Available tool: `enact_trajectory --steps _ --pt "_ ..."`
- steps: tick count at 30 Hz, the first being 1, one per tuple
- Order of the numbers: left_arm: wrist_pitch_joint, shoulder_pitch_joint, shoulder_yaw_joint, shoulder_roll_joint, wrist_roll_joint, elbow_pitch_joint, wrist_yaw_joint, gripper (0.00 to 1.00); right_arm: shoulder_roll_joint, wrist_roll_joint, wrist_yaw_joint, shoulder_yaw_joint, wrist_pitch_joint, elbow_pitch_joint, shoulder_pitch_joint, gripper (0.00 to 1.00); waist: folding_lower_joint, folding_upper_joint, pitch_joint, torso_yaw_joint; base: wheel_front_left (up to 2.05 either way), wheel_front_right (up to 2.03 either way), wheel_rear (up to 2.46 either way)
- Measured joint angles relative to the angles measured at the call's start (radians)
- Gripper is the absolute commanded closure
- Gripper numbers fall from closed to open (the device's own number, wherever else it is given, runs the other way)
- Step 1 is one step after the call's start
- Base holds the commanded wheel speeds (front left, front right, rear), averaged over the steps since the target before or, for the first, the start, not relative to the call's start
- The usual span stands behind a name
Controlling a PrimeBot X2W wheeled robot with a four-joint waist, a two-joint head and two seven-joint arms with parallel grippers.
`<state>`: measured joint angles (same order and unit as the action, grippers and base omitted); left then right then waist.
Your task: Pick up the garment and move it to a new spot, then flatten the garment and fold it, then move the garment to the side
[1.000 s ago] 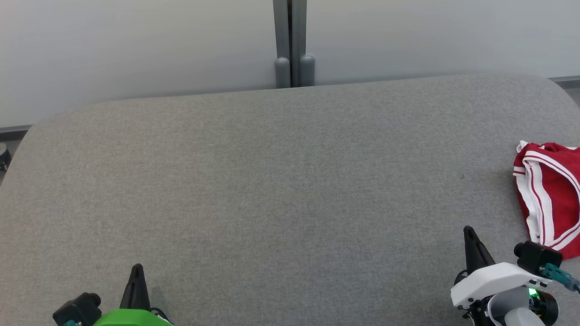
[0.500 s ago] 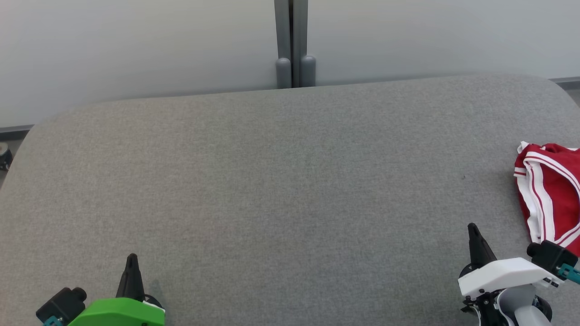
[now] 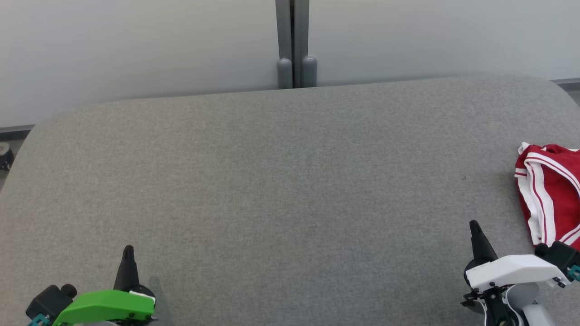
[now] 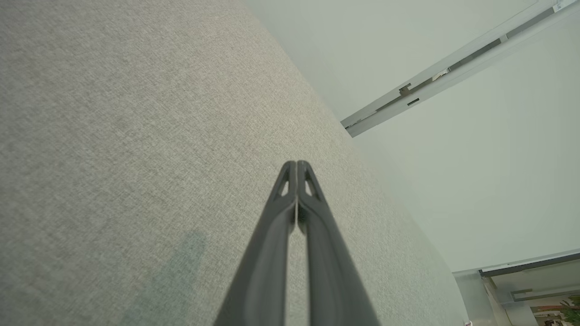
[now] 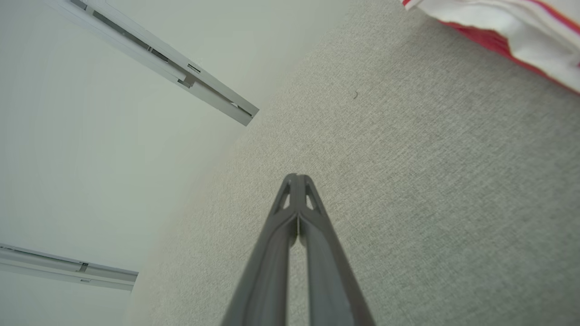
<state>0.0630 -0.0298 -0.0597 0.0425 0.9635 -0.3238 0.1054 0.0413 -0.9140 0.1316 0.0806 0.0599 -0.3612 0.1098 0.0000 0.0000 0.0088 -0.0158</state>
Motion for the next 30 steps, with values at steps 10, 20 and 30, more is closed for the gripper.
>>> enact_trajectory --steps 10,20,30 --pt "-0.028 -0.011 -0.007 0.000 0.109 0.019 0.000 1.00 0.001 -0.118 0.000 0.006 -0.029 0.018 0.001 1.00 0.0000 0.0000 -0.001 0.002 0.00 0.00 0.00" --pt "-0.056 -0.022 -0.017 0.001 0.213 0.033 0.000 1.00 0.002 -0.226 0.000 0.010 -0.057 0.034 0.003 1.00 0.0000 0.0000 -0.003 0.004 0.00 0.00 0.00" --pt "-0.083 -0.034 -0.026 0.001 0.301 0.049 0.000 1.00 0.003 -0.324 0.000 0.015 -0.081 0.049 0.003 1.00 0.0000 0.0000 -0.004 0.006 0.00 0.00 0.00"
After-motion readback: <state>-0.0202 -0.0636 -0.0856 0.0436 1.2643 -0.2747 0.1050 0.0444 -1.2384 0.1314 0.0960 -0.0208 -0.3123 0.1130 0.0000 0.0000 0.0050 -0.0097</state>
